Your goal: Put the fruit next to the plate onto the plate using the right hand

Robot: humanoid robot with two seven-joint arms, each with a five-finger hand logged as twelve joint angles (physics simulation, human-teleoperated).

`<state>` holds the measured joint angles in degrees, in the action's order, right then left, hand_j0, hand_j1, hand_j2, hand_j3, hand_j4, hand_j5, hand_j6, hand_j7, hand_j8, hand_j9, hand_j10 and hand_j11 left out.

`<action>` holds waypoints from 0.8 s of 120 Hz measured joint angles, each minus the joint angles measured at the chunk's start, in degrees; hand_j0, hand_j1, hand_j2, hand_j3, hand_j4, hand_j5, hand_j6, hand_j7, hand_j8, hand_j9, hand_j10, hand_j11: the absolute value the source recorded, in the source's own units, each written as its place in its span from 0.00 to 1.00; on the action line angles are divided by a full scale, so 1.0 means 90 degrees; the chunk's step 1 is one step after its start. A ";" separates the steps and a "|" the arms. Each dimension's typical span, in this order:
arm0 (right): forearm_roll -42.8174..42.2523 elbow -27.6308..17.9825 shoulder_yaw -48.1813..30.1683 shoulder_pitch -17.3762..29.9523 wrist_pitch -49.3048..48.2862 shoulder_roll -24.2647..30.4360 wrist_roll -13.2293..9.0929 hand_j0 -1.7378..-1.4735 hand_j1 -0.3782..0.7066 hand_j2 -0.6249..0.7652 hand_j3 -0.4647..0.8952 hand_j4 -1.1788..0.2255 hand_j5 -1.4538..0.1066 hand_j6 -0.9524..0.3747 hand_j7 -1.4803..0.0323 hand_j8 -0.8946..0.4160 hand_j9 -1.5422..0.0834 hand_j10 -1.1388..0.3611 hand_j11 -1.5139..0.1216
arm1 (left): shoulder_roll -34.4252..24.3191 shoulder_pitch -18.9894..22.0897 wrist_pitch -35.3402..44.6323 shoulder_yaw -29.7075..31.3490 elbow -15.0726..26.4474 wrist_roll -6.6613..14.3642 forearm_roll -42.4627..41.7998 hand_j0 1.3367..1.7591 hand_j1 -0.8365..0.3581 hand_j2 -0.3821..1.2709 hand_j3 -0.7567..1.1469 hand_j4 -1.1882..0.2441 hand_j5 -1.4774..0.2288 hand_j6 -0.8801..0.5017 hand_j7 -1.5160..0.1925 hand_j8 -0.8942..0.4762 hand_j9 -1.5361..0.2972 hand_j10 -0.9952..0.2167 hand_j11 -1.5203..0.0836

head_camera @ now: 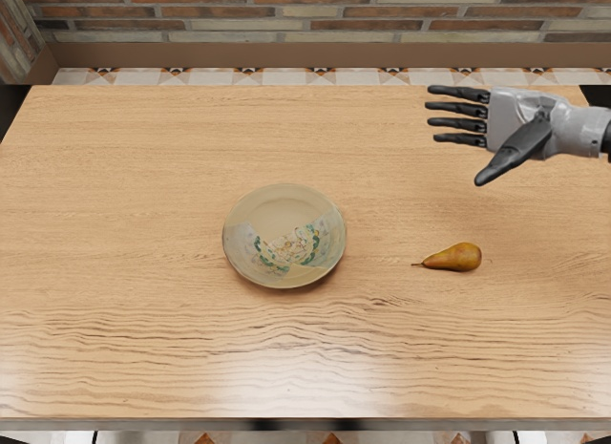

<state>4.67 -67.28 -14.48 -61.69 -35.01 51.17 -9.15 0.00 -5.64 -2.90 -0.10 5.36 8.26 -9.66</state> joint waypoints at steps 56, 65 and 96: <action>-0.1466 -0.0083 -0.0307 -0.0015 0.0000 0.0186 -0.0098 0.30 0.03 0.45 0.34 0.84 0.93 0.72 0.98 0.68 0.95 0.76 0.93 | 0.0000 0.0001 0.0000 0.0000 0.0000 0.0000 0.0001 0.76 0.97 0.23 0.40 0.81 0.85 0.62 0.87 0.64 0.82 0.80 0.93; -0.2119 -0.0436 -0.0419 -0.0022 0.0000 0.0379 -0.0095 0.30 0.03 0.45 0.34 0.84 0.93 0.72 0.98 0.68 0.95 0.76 0.93 | 0.0000 -0.0001 0.0000 0.0000 0.0000 0.0000 0.0000 0.76 0.97 0.23 0.40 0.81 0.85 0.62 0.87 0.64 0.82 0.80 0.93; -0.3415 -0.1779 -0.0525 -0.0004 0.0021 0.1060 -0.0097 0.30 0.03 0.45 0.34 0.84 0.93 0.72 0.98 0.68 0.95 0.76 0.93 | 0.0000 -0.0003 0.0000 0.0000 0.0000 0.0000 0.0002 0.76 0.97 0.23 0.40 0.81 0.85 0.62 0.87 0.64 0.82 0.80 0.93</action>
<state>-26.07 -83.30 -19.20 -61.72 -34.82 60.71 -10.02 0.00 -5.66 -2.90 -0.10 5.36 8.26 -9.65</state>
